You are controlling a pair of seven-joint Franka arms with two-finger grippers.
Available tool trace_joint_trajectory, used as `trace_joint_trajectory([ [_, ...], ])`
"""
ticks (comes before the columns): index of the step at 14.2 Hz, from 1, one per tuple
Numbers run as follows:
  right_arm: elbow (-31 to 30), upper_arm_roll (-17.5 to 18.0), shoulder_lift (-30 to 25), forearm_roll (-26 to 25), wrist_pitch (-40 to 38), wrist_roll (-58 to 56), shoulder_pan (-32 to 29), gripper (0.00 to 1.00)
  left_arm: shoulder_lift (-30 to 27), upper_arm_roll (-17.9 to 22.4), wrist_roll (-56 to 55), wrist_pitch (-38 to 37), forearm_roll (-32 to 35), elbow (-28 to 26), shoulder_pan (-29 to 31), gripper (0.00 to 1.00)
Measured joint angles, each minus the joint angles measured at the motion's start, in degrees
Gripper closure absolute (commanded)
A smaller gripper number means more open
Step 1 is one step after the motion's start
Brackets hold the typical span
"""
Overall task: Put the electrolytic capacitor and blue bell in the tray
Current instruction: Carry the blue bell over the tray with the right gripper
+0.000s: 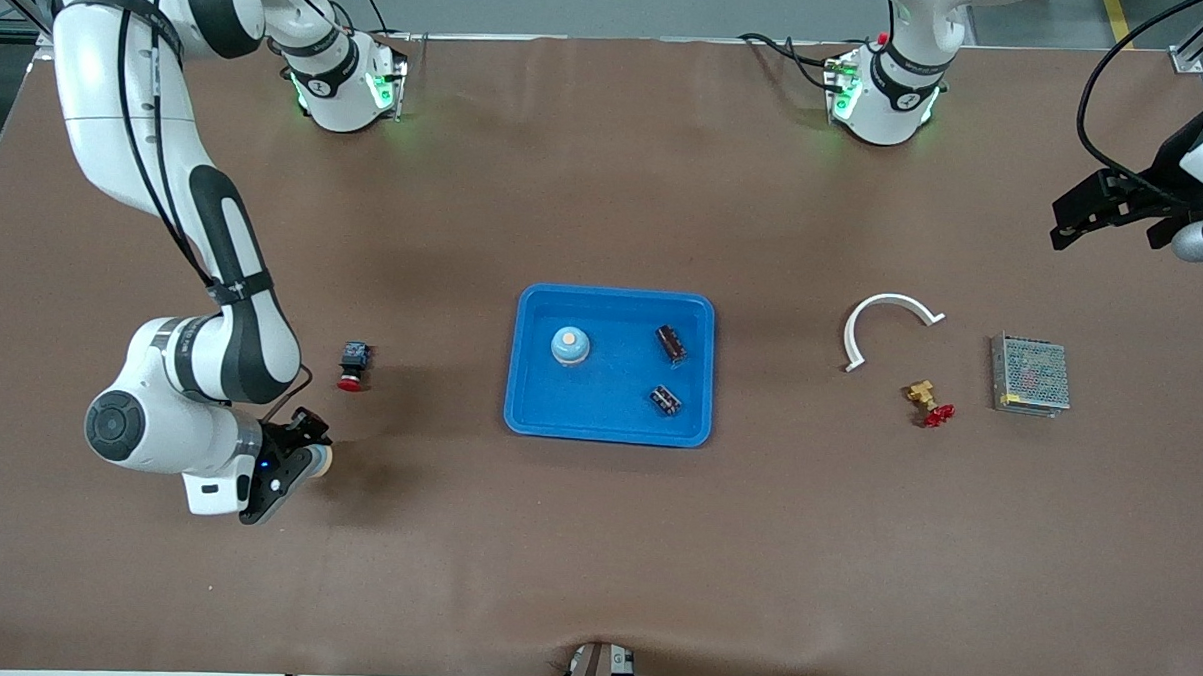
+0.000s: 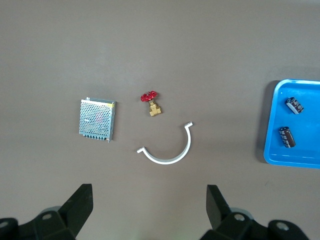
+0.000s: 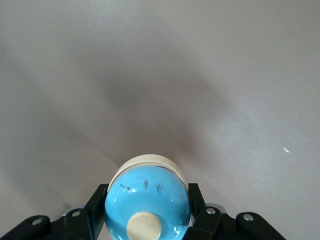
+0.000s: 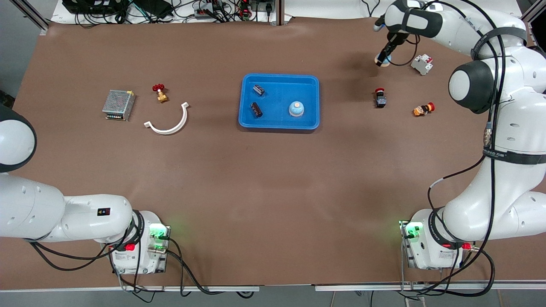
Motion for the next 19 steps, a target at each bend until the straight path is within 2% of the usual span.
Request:
trace_joint_trajectory([
  [11, 0.2, 0.5, -4.3, 0.1, -4.8, 35.4, 13.8, 0.44, 0.1, 0.1, 2.8, 0.0, 0.0, 0.0, 0.1, 0.0],
  [19, -0.1, 0.4, -4.3, 0.1, -2.9, 52.2, 21.9, 0.45, 0.3, 0.2, 4.6, 0.0, 0.0, 0.0, 1.6, 0.0],
])
